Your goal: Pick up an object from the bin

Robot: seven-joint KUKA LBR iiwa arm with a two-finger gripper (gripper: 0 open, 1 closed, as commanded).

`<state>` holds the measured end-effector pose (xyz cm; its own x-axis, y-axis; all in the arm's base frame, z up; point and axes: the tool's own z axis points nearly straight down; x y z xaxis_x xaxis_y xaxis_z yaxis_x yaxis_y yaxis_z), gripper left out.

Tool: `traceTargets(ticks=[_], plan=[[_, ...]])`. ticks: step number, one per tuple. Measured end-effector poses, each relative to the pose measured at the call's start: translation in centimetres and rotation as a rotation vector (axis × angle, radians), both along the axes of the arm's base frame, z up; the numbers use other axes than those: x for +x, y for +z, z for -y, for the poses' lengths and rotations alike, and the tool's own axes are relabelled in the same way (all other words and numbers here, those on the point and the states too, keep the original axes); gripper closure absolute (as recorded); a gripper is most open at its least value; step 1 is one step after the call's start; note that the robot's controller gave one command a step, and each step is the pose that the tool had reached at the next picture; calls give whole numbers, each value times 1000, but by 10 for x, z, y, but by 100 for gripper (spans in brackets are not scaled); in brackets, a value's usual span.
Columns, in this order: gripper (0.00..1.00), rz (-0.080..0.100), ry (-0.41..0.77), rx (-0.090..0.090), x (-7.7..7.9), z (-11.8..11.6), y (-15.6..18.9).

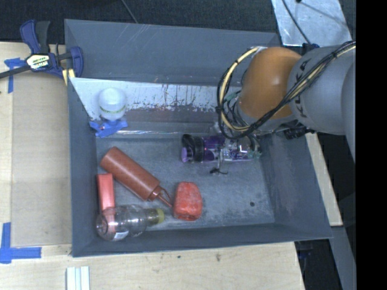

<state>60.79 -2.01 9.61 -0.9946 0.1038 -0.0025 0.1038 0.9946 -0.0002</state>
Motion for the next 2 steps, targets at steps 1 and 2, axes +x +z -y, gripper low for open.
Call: traceTargets(ticks=[1, 2], plan=[[0, 1, -124, 1, -1, 10, 5], [0, -1, -183, 0, 14, -11, -26]])
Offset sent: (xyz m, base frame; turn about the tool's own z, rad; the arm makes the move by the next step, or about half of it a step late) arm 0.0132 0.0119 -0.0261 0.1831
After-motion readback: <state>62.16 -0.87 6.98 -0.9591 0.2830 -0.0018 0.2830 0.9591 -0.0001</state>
